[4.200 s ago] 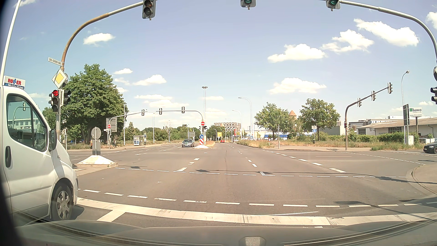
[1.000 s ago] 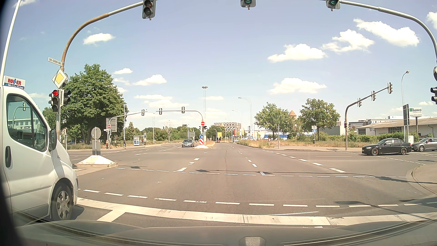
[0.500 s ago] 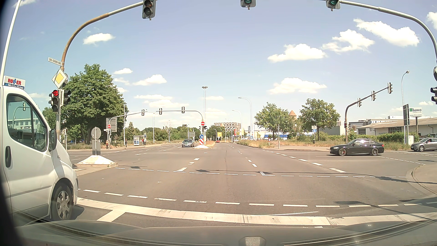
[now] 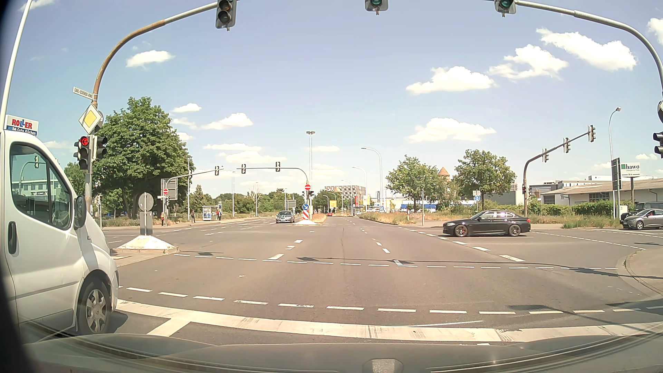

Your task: Follow the waypoints while adhering to traffic rules and regulations

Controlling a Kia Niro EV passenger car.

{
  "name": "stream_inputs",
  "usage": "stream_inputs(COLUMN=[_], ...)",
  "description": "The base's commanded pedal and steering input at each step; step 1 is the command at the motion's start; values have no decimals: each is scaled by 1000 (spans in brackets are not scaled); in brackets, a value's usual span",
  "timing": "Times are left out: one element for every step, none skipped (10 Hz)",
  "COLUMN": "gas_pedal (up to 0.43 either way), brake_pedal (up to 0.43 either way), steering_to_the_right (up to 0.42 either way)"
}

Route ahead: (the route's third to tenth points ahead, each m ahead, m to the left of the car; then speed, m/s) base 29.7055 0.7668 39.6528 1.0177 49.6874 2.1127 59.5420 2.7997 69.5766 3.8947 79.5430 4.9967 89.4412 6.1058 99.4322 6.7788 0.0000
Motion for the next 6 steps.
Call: stream_inputs(gas_pedal=[0, 0, 0, 0, 0, 0], brake_pedal=[335, 335, 335, 341, 335, 335], steering_to_the_right=[0, 0, 0, 0, 0, 0])
